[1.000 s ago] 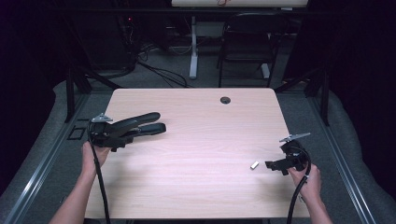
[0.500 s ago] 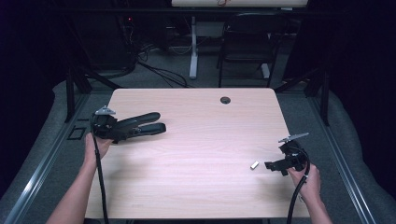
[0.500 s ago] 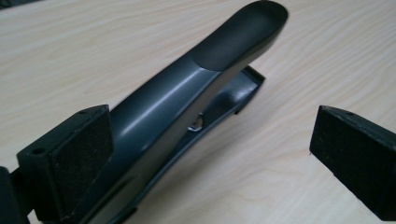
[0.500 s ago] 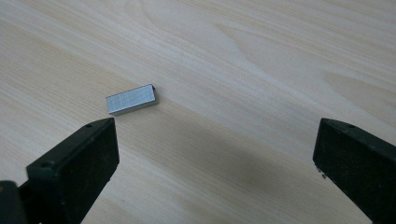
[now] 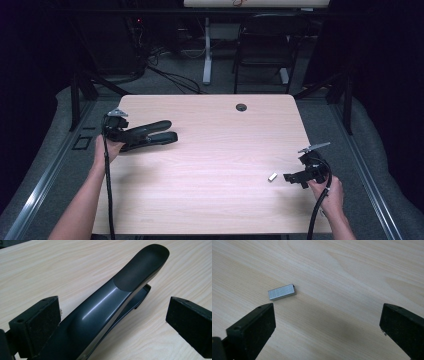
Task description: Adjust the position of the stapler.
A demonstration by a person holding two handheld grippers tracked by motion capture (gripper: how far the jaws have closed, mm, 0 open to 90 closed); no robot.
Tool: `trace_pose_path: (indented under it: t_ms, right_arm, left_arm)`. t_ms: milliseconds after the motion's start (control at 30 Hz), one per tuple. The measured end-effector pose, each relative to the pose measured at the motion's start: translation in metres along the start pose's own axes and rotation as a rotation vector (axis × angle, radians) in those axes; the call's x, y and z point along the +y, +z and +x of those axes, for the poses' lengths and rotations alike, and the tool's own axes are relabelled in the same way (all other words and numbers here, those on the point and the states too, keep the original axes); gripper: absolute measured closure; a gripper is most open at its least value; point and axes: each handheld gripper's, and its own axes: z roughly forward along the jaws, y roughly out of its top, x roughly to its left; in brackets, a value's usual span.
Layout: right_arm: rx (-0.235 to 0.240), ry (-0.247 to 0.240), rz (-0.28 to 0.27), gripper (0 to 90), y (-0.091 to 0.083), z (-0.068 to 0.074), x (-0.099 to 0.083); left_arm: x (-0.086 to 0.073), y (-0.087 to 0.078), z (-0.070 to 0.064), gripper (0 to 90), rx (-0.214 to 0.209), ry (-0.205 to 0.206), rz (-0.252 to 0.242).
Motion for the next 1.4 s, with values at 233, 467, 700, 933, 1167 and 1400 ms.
trace_pose_path:
  t_ms: [233,467,700,933,1167,1400]
  right_arm:
    - [0.003,-0.005,0.010,0.1,0.001,0.000,0.000]
    - [0.003,-0.008,0.019,0.1,0.002,0.000,0.000]
    - [0.010,-0.006,0.017,0.2,0.002,0.001,0.000]
    - [0.001,-0.006,0.018,0.8,0.002,0.001,0.000]
    - [0.002,-0.010,0.023,0.8,0.002,0.001,0.000]
    - [-0.008,-0.006,0.021,1.2,0.002,0.001,0.000]
  left_arm:
    - [0.005,0.016,0.006,0.0,-0.001,0.004,0.060]
    - [0.007,0.031,0.010,0.2,-0.014,-0.003,0.132]
    - [0.004,0.033,0.012,10.6,0.021,-0.006,0.147]
    - [0.004,0.033,0.007,15.6,0.065,0.036,0.174]
    - [0.003,0.030,0.005,20.5,0.044,0.053,0.185]
    - [0.002,0.027,0.003,24.7,0.024,0.065,0.194]
